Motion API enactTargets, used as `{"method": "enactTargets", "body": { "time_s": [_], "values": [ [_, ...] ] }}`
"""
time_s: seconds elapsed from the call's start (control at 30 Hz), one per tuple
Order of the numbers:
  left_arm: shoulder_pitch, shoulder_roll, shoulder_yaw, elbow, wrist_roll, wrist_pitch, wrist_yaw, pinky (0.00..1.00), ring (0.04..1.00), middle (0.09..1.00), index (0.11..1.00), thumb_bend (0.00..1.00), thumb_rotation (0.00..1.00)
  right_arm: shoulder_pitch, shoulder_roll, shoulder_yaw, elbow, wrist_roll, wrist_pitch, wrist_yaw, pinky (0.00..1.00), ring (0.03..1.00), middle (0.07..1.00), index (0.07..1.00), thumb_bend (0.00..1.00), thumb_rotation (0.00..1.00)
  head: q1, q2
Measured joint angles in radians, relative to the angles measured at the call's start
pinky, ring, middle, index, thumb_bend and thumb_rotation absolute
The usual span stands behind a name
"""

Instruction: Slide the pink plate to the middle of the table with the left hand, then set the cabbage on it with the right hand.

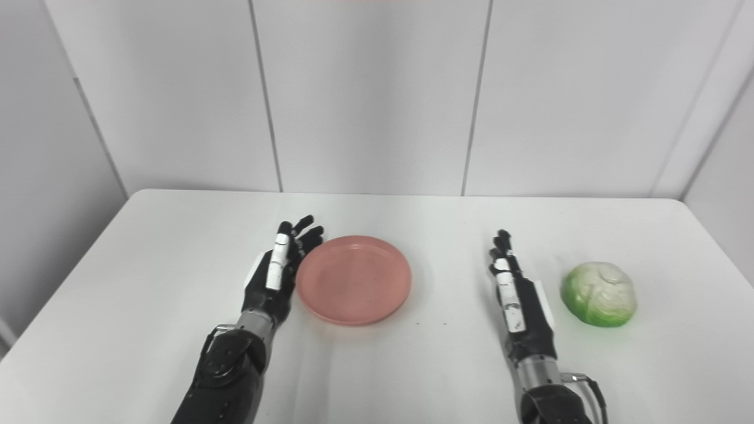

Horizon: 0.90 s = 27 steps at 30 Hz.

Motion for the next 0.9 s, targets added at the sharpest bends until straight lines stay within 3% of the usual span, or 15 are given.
{"method": "enactTargets", "body": {
  "time_s": [0.3,0.53,0.6,0.67,0.9],
  "values": [
    [0.018,-0.025,-0.017,-0.044,0.000,0.054,-0.021,0.98,0.904,0.871,0.869,0.75,1.00,0.001,0.025,0.018,-0.048,-0.028,0.021,-0.019,1.00,0.986,0.998,1.000,0.70,0.98,-0.078,0.009],
    [0.018,-0.024,-0.015,-0.033,-0.009,0.042,-0.050,0.96,0.903,0.873,0.871,0.76,1.00,-0.001,0.003,0.042,-0.094,-0.122,0.037,-0.045,0.99,0.989,0.991,1.000,0.71,0.95,-0.130,0.006],
    [0.018,-0.023,-0.012,-0.033,-0.018,0.042,-0.053,0.95,0.906,0.874,0.874,0.75,1.00,-0.003,-0.030,0.059,-0.132,-0.184,0.065,-0.042,0.96,0.989,0.992,0.995,0.70,0.92,-0.131,0.006],
    [0.018,-0.022,-0.010,-0.033,-0.021,0.043,-0.054,0.95,0.906,0.873,0.874,0.75,1.00,-0.016,-0.077,0.067,-0.164,-0.242,0.080,-0.035,0.95,0.977,0.982,0.987,0.70,0.88,-0.176,0.003],
    [0.017,-0.016,-0.005,-0.033,-0.021,0.055,-0.053,0.98,0.921,0.881,0.879,0.76,1.00,-0.091,-0.246,0.071,-0.299,-0.429,0.219,-0.003,0.91,0.946,0.951,0.953,0.74,0.74,-0.221,-0.001]
  ]
}}
